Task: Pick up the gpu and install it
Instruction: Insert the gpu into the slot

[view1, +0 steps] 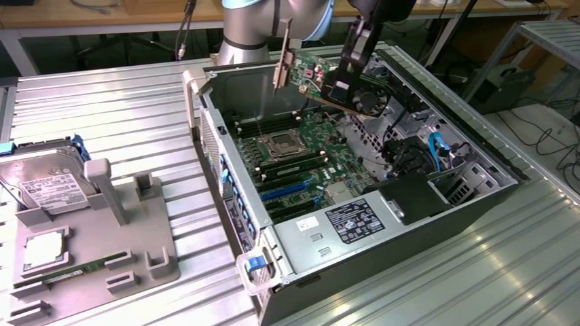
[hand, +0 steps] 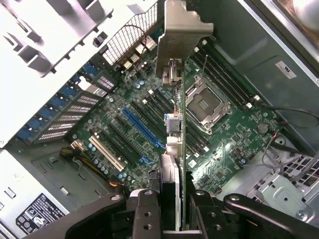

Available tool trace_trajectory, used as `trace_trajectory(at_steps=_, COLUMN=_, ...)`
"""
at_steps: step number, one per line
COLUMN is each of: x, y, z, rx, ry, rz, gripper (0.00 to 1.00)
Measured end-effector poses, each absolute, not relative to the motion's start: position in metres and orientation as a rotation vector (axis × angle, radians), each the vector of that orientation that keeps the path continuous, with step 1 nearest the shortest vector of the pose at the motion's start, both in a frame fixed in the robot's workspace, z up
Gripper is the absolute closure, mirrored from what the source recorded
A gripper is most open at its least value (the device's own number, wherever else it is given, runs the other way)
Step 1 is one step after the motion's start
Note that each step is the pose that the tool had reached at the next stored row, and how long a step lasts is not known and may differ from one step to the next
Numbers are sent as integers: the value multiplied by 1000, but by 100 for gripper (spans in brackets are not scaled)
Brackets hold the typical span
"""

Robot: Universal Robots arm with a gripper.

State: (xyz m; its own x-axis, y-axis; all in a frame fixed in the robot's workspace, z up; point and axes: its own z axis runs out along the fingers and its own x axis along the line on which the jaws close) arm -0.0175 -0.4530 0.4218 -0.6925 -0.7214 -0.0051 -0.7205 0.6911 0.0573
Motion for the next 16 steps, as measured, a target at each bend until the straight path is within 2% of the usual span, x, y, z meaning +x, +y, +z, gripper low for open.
trace_trajectory(at_steps=16, x=-18, y=-453, z=422, rx=1371, ry=-2803, rz=-84, gripper=72)
